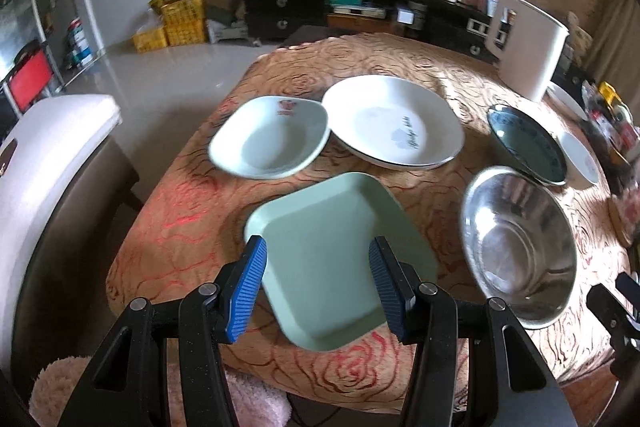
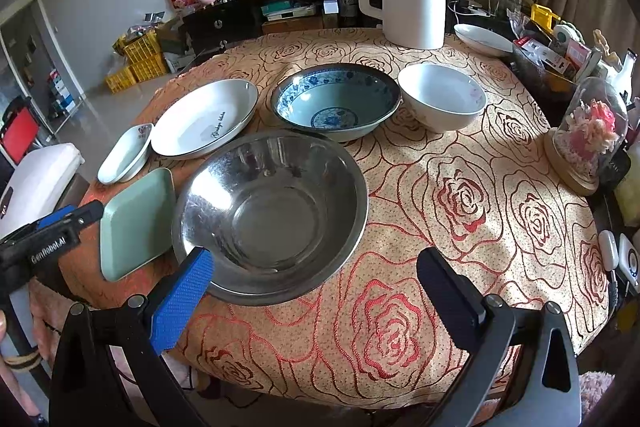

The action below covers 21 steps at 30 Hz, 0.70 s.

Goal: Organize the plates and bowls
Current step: 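Move the left tool to the rim of the pale green square plate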

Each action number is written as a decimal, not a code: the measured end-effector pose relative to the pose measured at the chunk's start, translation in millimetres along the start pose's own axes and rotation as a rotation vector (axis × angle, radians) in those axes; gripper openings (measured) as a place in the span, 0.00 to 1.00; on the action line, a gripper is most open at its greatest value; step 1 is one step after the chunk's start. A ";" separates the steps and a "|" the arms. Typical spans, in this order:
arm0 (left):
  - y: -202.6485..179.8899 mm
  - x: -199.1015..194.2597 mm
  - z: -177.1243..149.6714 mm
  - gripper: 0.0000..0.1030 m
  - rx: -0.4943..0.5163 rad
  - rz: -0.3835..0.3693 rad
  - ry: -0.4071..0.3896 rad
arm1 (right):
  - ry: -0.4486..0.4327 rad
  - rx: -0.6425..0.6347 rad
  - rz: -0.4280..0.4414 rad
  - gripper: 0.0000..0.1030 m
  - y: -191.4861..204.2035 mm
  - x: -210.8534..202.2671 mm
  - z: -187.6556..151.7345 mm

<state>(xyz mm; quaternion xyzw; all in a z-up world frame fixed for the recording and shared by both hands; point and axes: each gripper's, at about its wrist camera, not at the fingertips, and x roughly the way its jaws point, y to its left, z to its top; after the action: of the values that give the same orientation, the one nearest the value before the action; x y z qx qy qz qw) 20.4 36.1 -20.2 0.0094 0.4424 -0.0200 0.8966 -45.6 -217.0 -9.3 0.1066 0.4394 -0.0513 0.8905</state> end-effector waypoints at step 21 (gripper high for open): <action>47.2 29.7 5.6 0.52 -0.193 -0.011 0.143 | 0.063 -0.287 0.195 0.69 101.6 16.6 55.4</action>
<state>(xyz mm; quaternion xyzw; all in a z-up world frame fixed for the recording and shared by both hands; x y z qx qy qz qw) 45.0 82.2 -40.4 -0.0781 0.5051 0.0188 0.8593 26.0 -131.2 25.0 0.0221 0.4575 0.1020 0.8831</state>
